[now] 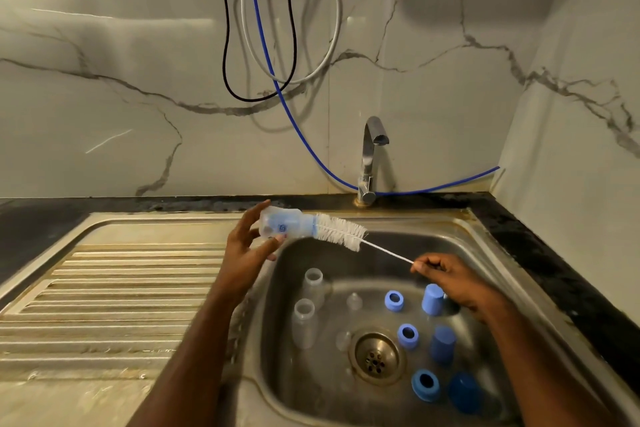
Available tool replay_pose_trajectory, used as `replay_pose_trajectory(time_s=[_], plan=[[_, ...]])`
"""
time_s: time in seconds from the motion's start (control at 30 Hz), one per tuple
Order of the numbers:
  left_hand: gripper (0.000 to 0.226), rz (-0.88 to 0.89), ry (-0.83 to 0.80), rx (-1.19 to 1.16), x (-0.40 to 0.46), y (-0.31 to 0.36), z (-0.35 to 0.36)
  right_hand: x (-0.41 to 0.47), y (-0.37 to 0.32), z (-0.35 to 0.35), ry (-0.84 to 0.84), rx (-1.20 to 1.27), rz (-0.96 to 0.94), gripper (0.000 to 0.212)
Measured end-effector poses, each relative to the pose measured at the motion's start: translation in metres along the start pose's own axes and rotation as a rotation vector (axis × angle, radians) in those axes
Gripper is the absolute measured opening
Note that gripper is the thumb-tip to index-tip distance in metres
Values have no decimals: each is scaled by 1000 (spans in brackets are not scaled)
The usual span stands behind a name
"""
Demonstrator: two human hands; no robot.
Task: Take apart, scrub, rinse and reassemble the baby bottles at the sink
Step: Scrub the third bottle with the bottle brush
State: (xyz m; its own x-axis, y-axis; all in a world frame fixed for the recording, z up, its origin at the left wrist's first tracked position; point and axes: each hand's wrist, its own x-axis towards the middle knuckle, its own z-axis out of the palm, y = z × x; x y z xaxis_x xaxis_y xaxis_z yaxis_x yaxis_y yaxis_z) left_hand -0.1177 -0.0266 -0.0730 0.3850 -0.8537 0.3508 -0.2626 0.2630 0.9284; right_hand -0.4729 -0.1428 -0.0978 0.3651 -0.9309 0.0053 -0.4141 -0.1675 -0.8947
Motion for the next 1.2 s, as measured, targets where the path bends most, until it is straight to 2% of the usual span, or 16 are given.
replay_pose_trajectory(time_s=[0.1,0.17,0.27,0.4,0.57,0.63,0.77,0.87,1.03,1.2], plan=[[45,-3,83,84,-1,6,3,-2,-1,-1,16,23,-4,13],[38,-93,167,11,-1,11,2,-3,2,-8,62,86,-13,9],[45,-250,292,-99,4,11,-6,-3,5,-14,109,104,-22,5],[55,-313,264,-27,2,10,9,-1,-2,8,35,52,-35,6],[58,-393,355,-100,7,12,-6,-3,-4,-8,110,143,-47,6],[62,-426,332,-74,7,9,-3,-4,-3,-3,84,130,-42,7],[61,-428,321,-55,6,10,8,-2,-5,5,46,120,-46,7],[61,-446,376,-120,7,11,0,-4,-2,-6,117,187,-13,5],[53,-448,356,-85,2,14,15,-4,-5,9,41,111,-24,7],[60,-458,403,-93,4,12,-3,-7,-7,-1,71,144,-6,8]])
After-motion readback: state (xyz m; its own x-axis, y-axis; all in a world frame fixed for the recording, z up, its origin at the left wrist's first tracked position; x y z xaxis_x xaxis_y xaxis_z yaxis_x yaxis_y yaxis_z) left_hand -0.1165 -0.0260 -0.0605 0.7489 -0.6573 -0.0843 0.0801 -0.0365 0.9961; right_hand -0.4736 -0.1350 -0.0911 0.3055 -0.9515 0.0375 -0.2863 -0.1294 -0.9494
